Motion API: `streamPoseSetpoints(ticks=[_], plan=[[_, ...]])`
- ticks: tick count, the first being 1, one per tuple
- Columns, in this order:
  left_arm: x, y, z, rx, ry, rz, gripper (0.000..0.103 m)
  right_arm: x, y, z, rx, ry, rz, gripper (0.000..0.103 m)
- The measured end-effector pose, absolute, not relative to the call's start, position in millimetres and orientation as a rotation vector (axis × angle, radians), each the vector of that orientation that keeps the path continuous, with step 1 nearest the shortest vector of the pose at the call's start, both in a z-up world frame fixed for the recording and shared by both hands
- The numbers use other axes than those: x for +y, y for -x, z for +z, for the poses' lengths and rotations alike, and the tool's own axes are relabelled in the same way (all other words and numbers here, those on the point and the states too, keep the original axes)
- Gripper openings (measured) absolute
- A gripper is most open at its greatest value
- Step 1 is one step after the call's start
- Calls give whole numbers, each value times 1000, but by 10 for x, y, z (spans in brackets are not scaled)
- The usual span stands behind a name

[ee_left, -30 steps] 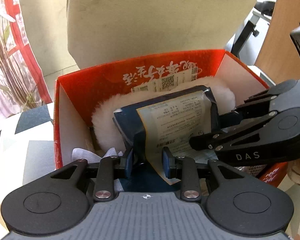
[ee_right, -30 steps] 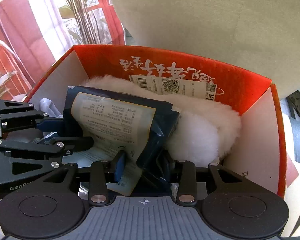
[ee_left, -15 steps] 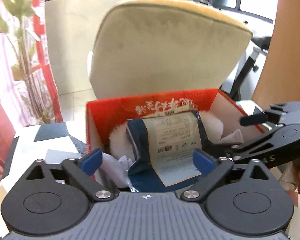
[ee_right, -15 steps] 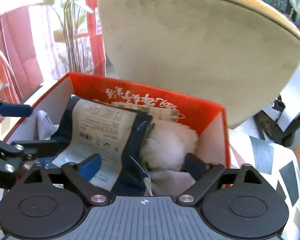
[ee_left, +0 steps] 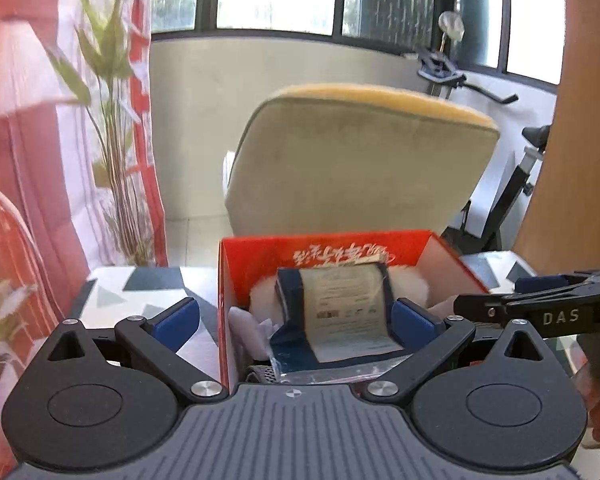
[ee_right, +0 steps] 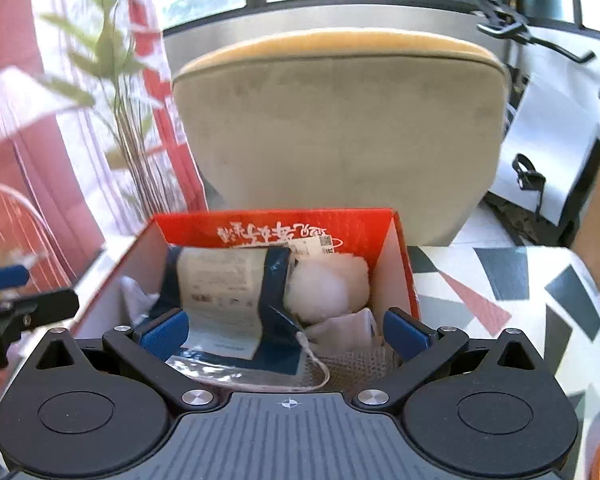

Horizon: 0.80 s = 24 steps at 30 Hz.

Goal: Organize soft objects

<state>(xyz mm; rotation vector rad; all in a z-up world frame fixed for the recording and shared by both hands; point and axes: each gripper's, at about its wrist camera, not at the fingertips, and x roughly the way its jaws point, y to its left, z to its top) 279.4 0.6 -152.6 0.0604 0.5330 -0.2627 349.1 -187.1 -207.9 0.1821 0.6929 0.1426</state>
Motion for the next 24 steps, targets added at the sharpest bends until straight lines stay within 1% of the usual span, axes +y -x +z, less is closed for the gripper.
streamPoseSetpoints(ticks=[11, 24], plan=[[-56, -2025, -1002, 454, -43, -232, 103, -1963, -2640, -1466, 563, -166, 118, 103], [45, -999, -504, 384, -54, -157, 103, -1945, -1492, -773, 483, -142, 90, 103]])
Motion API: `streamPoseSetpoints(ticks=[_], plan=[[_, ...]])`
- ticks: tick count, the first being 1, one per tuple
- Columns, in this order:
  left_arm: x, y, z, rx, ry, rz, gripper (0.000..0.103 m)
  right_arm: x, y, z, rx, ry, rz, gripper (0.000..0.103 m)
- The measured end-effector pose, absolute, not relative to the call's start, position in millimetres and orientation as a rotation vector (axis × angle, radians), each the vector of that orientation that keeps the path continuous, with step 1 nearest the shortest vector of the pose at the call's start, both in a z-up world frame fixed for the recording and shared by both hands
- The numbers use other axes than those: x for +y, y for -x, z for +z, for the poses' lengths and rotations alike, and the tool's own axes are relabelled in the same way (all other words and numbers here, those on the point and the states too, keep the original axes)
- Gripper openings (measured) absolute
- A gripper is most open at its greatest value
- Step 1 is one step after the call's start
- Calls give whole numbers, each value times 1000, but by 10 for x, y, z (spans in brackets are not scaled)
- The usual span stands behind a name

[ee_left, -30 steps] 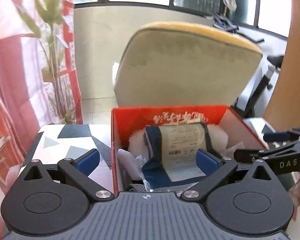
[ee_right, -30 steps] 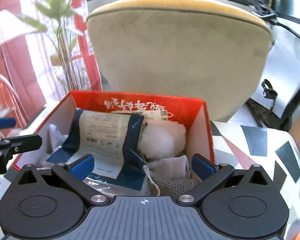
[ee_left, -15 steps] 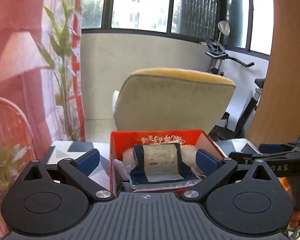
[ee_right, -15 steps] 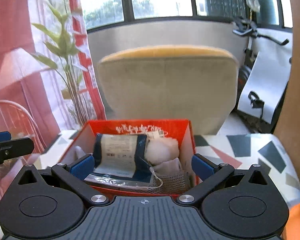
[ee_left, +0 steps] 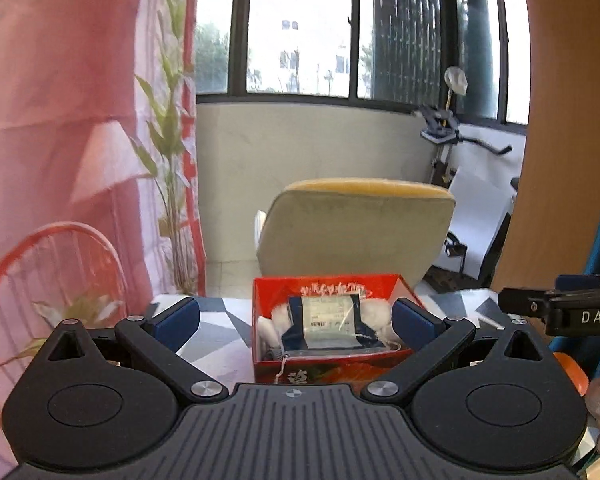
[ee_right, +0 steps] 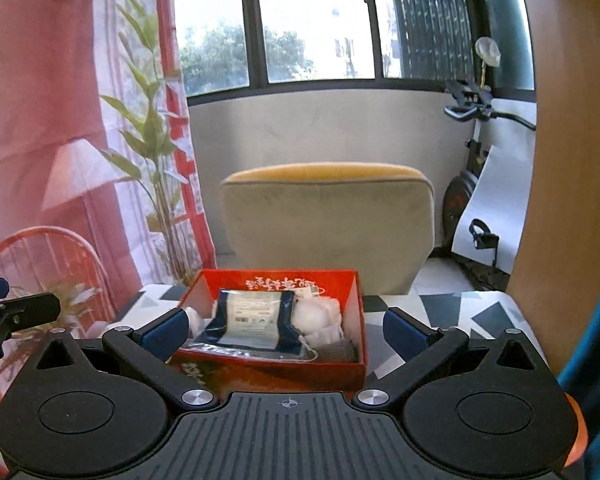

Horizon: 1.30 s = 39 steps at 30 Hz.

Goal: Organize soft objects

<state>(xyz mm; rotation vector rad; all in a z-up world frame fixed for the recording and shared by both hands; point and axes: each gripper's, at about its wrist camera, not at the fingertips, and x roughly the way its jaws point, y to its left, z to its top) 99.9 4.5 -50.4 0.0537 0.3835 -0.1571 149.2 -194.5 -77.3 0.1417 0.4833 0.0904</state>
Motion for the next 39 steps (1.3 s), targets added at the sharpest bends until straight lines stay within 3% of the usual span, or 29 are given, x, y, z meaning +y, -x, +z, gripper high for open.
streamPoseSetpoints(ticks=[14, 39], plan=[[59, -245, -70, 268, -67, -122, 103, -1847, -495, -240, 370, -108, 50, 103], [45, -213, -86, 271, -61, -78, 103, -1903, -473, -235, 363, -85, -31, 103]])
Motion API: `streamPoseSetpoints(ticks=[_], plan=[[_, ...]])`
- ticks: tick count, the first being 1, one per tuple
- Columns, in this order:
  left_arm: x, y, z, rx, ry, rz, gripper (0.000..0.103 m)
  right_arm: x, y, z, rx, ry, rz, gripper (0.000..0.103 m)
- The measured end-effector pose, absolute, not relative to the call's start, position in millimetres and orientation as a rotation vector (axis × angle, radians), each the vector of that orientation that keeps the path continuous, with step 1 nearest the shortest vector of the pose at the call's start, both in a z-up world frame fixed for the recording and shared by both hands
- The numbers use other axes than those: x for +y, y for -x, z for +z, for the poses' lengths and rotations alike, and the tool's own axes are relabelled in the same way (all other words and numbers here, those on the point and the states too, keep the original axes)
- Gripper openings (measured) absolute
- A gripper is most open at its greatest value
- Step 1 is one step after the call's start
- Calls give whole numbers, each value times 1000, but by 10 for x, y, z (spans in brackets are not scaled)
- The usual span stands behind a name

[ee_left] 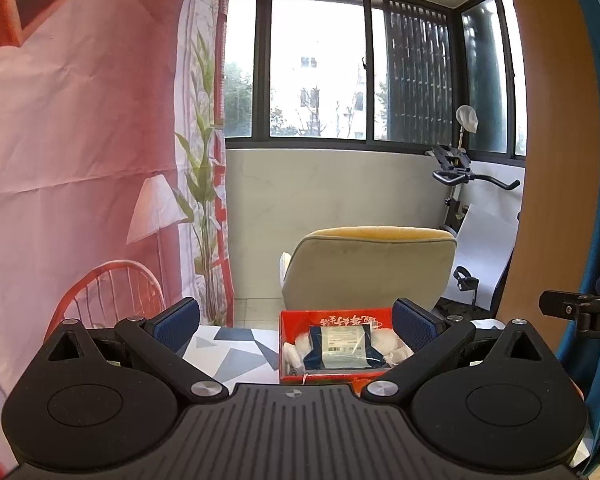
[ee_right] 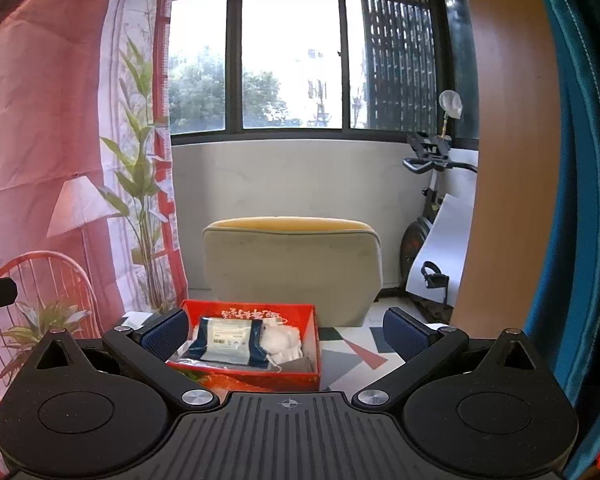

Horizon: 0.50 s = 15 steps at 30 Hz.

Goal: Organize soft objects

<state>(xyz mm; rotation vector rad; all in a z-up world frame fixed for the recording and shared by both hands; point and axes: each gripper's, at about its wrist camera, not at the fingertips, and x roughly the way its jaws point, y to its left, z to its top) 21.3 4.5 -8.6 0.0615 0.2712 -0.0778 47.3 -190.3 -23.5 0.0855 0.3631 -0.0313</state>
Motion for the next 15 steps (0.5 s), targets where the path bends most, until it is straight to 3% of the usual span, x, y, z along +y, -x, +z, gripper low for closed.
streamPoseSetpoints(ticks=[15], plan=[[45, -216, -79, 280, -62, -73, 103, -1935, -483, -281, 373, -77, -55, 103]])
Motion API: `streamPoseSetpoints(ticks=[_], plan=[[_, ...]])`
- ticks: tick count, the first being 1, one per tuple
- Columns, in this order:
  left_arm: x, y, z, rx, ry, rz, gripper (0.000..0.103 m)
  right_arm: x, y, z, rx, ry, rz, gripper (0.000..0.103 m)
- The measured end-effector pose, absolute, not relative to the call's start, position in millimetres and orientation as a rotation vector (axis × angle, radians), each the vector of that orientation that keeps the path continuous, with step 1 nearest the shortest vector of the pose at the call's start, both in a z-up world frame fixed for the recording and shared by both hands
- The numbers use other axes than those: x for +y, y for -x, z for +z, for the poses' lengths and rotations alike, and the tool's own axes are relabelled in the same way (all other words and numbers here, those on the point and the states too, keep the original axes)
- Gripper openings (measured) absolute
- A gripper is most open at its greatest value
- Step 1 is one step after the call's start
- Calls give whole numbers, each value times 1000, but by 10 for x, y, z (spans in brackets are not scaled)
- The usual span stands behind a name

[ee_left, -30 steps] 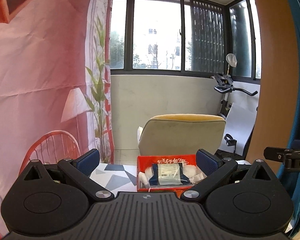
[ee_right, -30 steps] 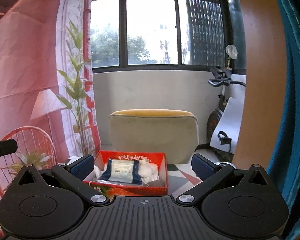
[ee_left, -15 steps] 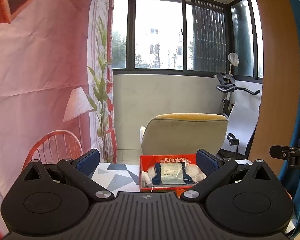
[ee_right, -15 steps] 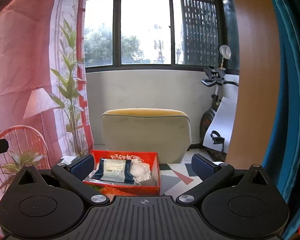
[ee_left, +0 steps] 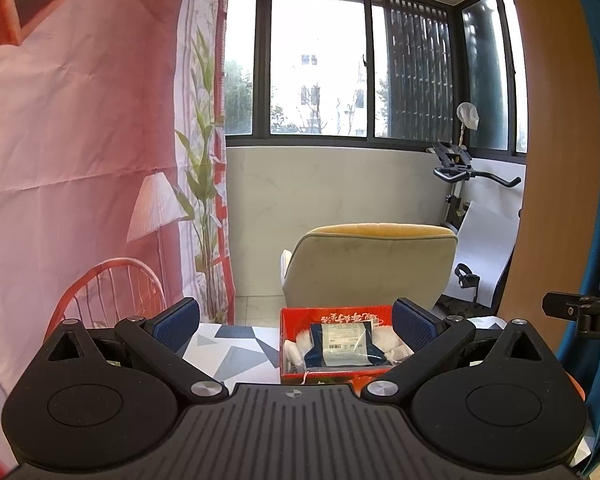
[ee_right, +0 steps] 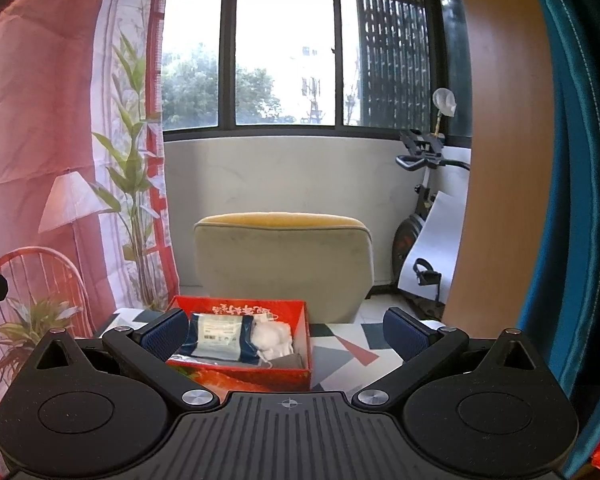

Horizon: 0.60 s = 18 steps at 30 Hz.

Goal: Organize soft objects

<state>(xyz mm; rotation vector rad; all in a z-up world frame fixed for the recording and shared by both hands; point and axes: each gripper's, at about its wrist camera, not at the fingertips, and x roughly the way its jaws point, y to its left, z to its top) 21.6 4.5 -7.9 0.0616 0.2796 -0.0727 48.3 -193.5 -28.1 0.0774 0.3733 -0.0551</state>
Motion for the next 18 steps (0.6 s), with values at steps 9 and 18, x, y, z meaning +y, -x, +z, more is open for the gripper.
streamPoseSetpoints(ticks=[9, 18], plan=[[56, -235, -74, 289, -55, -67, 103, -1908, -513, -294, 379, -70, -58, 103], [57, -245, -74, 292, -49, -59, 103, -1905, -515, -309, 383, -68, -56, 103]])
